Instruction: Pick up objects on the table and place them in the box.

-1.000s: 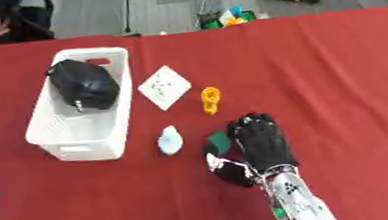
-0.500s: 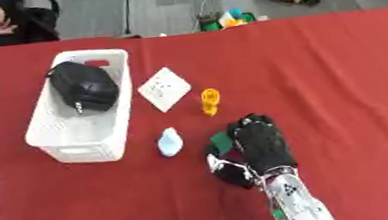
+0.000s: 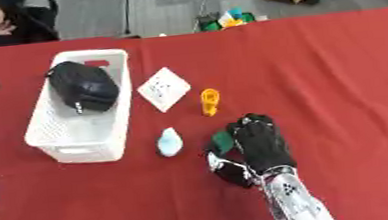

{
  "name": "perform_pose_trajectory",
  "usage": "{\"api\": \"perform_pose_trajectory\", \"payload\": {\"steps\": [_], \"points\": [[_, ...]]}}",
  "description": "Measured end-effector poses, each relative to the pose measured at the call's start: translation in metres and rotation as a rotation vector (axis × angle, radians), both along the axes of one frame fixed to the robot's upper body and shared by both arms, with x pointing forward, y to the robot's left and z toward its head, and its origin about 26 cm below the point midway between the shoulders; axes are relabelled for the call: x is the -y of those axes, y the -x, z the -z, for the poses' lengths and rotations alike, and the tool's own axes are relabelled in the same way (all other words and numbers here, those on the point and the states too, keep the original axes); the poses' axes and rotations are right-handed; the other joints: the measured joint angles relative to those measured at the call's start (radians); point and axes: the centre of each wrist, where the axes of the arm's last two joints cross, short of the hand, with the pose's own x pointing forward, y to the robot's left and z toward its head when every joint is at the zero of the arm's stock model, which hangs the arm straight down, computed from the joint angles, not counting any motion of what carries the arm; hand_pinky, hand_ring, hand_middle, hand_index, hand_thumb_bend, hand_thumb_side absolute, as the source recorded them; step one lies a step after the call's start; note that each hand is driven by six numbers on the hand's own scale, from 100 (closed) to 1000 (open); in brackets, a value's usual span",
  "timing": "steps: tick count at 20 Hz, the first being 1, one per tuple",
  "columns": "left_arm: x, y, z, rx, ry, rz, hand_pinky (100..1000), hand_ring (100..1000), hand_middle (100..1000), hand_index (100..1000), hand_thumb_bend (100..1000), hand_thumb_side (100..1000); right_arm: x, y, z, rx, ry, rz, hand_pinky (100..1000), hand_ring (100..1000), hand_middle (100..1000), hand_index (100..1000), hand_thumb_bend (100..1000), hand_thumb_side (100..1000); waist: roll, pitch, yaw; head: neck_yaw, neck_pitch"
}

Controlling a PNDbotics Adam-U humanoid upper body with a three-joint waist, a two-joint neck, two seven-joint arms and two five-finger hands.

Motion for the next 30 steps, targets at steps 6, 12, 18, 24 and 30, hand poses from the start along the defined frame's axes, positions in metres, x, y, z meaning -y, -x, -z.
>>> {"api": "perform_pose_trajectory", "payload": {"steps": [6, 12, 18, 24, 30], "points": [[0.000, 0.000, -0.001, 0.003, 0.000, 0.001, 380, 824, 793, 920, 109, 1000, 0.000, 0.000, 0.001, 0.013, -0.005, 0.006, 819, 777, 368, 563, 184, 767, 0.000, 0.000, 0.000, 0.000, 0.000], [0.000, 0.000, -0.001, 0.003, 0.000, 0.001, 381, 824, 793, 921, 109, 1000, 0.000, 0.000, 0.001, 0.017, -0.007, 0.008, 815, 764, 354, 547, 151, 761, 0.000, 0.000, 0.000, 0.001, 0.000], [0.000, 0.000, -0.001, 0.003, 0.000, 0.001, 379, 825, 793, 920, 109, 1000, 0.000, 0.000, 0.001, 0.026, -0.012, 0.014, 814, 753, 341, 535, 121, 759, 0.000, 0.000, -0.001, 0.000, 0.000], [0.000, 0.000, -0.001, 0.002, 0.000, 0.001, 380, 826, 793, 921, 110, 1000, 0.000, 0.001, -0.003, 0.049, -0.021, 0.015, 803, 732, 330, 526, 127, 757, -0.002, 0.000, -0.002, 0.000, 0.000], [0.000, 0.000, -0.001, 0.002, 0.000, 0.001, 382, 826, 793, 920, 110, 1000, 0.001, 0.006, -0.017, 0.097, -0.059, -0.005, 788, 700, 313, 512, 143, 756, -0.006, 0.000, -0.002, 0.001, 0.000]]}}
